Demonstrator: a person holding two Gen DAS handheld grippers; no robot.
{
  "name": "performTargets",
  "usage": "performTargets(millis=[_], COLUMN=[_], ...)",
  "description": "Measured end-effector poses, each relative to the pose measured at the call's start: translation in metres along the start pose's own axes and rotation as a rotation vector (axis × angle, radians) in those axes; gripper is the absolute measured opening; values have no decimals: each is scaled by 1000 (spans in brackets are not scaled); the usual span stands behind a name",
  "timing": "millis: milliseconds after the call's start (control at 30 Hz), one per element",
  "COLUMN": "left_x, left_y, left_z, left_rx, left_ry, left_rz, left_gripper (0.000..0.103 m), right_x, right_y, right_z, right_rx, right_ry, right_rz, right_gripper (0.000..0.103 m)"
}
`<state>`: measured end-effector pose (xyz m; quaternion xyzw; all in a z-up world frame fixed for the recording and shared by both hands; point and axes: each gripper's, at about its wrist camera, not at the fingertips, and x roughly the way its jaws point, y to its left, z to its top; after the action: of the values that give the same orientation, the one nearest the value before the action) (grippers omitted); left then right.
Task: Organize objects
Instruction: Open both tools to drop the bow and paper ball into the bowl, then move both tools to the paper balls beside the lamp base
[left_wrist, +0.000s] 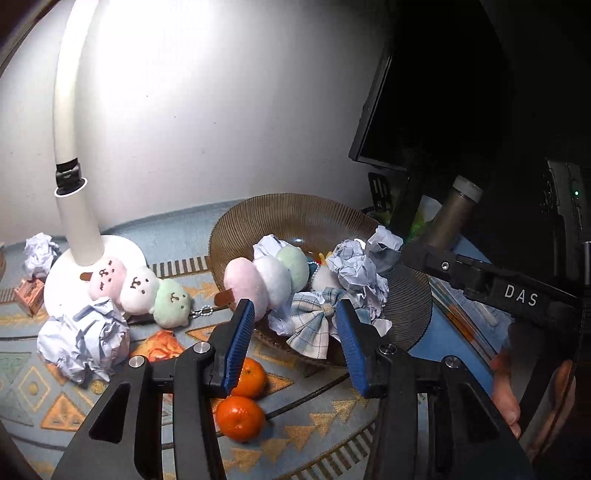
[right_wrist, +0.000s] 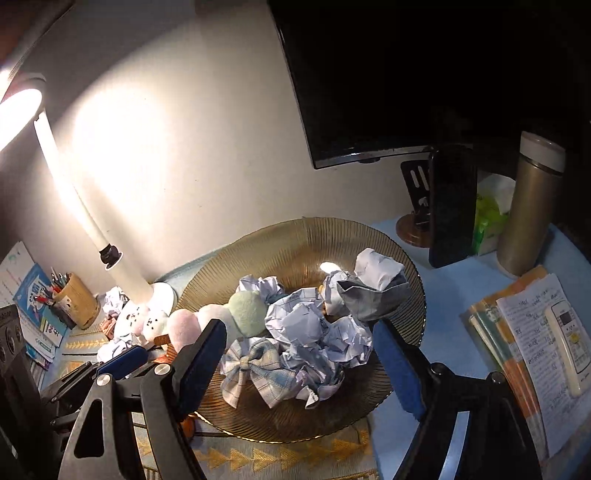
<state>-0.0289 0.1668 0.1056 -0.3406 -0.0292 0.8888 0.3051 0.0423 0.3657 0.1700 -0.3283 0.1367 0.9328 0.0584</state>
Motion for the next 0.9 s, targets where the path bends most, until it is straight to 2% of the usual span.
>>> performTargets(millis=[33, 67, 100, 200, 300, 467, 600, 733, 900], left_x=[-10, -22, -36, -75, -105, -134, -132, -115, -97], left_y=[8, 18, 28, 61, 95, 152, 184, 203, 212], left_z=[-2, -3, -6, -13, -19, -36, -54, -73, -85], left_rx=[-22, -47, -72, -119, -167, -248, -278, -291, -309], left_ry=[-7, -26, -58, -117, -146, -171, -166, -142, -102], left_rz=[6, 16, 32, 110, 231, 351, 397, 423, 388], left_gripper=[58, 82, 94, 95, 95, 95, 95, 94, 94], right_x=[-4, -9, -13, -25, -31, -21, -2, 19, 48], right_y=[7, 13, 21, 47, 75, 119, 150, 171, 183], right_z=[0, 0, 0, -2, -6, -21, -38, -60, -80], right_rx=[-7, -15, -23, -67, -121, -177, -226, -254, -270], right_ry=[-5, -11, -17, -35, -43, -8, 31, 19, 61], right_rz=[10, 24, 41, 87, 130, 203, 239, 239, 250], right_gripper=[80, 80, 81, 84, 84, 84, 84, 84, 84])
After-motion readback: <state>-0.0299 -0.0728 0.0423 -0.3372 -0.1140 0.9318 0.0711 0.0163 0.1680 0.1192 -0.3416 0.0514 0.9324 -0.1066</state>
